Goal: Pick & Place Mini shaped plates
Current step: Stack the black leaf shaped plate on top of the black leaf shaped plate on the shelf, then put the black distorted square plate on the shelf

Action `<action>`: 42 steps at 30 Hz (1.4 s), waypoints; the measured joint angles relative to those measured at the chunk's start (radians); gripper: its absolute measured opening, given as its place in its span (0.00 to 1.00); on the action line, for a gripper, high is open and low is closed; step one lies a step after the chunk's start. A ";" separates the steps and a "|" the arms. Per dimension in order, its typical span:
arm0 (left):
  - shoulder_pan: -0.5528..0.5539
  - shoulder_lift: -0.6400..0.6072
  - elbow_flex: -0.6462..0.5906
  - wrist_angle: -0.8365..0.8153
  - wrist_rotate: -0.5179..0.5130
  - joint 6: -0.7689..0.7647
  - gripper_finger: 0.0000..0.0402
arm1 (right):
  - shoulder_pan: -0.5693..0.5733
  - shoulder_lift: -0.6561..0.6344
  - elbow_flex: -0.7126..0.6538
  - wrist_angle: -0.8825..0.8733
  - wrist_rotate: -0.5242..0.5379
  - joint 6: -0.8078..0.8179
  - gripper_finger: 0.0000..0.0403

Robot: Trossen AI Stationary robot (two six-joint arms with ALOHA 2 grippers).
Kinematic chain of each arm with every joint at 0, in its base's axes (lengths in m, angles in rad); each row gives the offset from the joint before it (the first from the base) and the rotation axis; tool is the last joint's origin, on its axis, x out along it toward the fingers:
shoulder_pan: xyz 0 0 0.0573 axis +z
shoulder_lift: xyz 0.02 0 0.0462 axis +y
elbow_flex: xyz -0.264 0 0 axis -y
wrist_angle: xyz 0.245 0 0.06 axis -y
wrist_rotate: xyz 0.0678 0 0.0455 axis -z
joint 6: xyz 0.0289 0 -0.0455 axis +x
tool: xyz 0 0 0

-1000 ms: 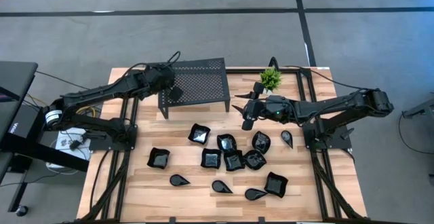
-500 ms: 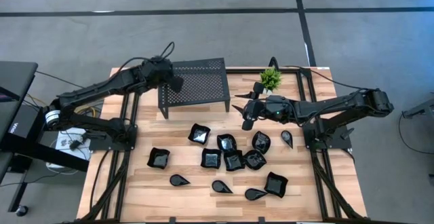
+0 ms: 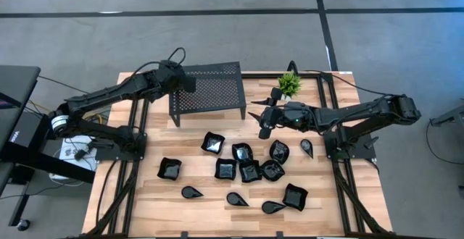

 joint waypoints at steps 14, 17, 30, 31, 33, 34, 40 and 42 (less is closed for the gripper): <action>0.004 0.118 0.000 0.113 0.007 0.040 0.19 | 0.000 0.000 0.000 0.000 0.000 -0.008 0.45; -0.008 0.071 0.005 0.119 0.007 0.086 0.19 | 0.000 0.000 0.000 0.000 0.000 -0.008 0.45; -0.036 -0.226 0.014 -0.205 -0.012 0.158 0.18 | -0.002 0.000 0.000 0.000 0.000 -0.007 0.45; -0.038 -0.232 0.014 -0.245 -0.004 0.161 0.17 | -0.002 0.000 0.000 0.000 0.000 -0.007 0.44; -0.051 -0.237 -0.002 -0.271 0.012 0.161 0.15 | -0.002 0.000 0.000 0.000 0.000 0.000 0.44; -0.059 -0.238 -0.018 -0.269 0.020 0.162 0.13 | -0.002 0.000 0.000 0.000 0.000 0.003 0.44; -0.170 -0.218 -0.104 -0.214 0.032 0.163 0.02 | -0.001 0.000 0.000 0.000 0.000 0.027 0.42; -0.248 -0.219 -0.121 -0.135 0.035 0.173 0.02 | 0.000 0.000 0.000 0.000 -0.004 0.029 0.41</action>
